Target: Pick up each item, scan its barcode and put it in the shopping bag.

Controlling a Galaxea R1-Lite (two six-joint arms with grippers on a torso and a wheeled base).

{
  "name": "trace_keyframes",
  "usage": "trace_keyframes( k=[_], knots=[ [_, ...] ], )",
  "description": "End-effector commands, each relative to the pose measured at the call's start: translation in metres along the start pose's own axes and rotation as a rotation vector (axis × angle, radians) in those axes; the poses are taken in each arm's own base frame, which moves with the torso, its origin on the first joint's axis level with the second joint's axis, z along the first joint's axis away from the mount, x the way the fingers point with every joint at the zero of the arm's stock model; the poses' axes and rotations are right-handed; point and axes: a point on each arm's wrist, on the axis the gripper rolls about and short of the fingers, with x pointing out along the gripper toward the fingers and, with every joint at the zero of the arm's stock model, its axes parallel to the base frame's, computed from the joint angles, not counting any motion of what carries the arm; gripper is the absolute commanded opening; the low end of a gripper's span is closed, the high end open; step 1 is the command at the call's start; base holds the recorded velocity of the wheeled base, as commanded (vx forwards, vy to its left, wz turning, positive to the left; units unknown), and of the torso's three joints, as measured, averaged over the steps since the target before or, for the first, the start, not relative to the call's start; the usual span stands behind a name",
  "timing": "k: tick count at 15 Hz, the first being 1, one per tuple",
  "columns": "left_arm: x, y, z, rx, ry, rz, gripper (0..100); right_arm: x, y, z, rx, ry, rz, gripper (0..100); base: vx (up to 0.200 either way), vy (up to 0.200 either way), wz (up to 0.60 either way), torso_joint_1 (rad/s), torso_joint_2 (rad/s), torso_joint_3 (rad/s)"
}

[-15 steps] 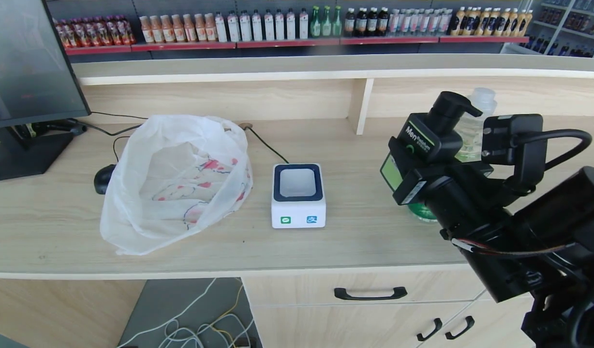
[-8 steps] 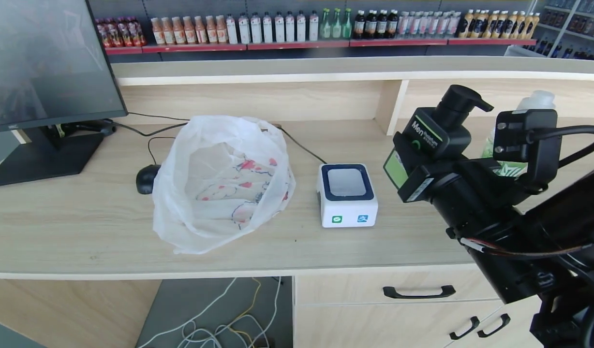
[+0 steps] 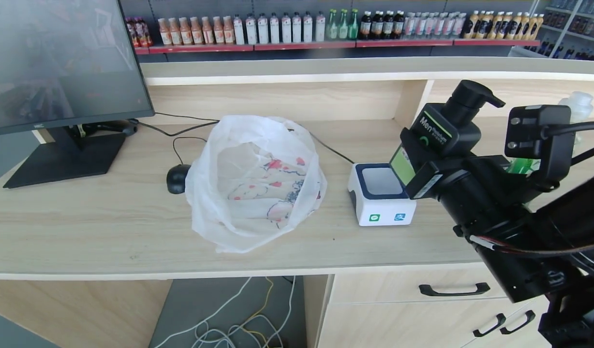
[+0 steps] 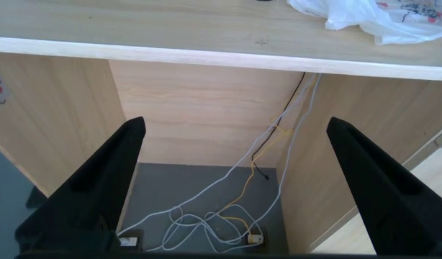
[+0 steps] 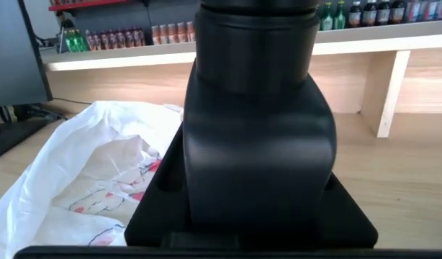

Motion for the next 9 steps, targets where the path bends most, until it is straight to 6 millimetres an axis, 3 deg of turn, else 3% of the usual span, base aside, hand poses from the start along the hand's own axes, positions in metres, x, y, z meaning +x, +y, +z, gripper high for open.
trace_keyframes(
  k=[1, 4, 9],
  knots=[
    [0.000, 0.000, 0.000, 0.000, -0.001, 0.000, 100, -0.001, 0.000, 0.001, 0.002, 0.000, 0.004, 0, 0.000, 0.000, 0.00, 0.000, 0.00, 0.000],
    [0.000, 0.000, 0.000, 0.000, -0.001, 0.000, 100, 0.000, 0.001, -0.003, 0.037, 0.010, -0.001, 0, 0.000, 0.000, 0.00, 0.000, 0.00, 0.000],
    [0.000, 0.000, 0.000, 0.000, -0.001, 0.000, 100, 0.020, -0.008, -0.029, 0.136, 0.045, -0.059, 0, 0.000, 0.000, 0.00, 0.000, 0.00, 0.000]
  ],
)
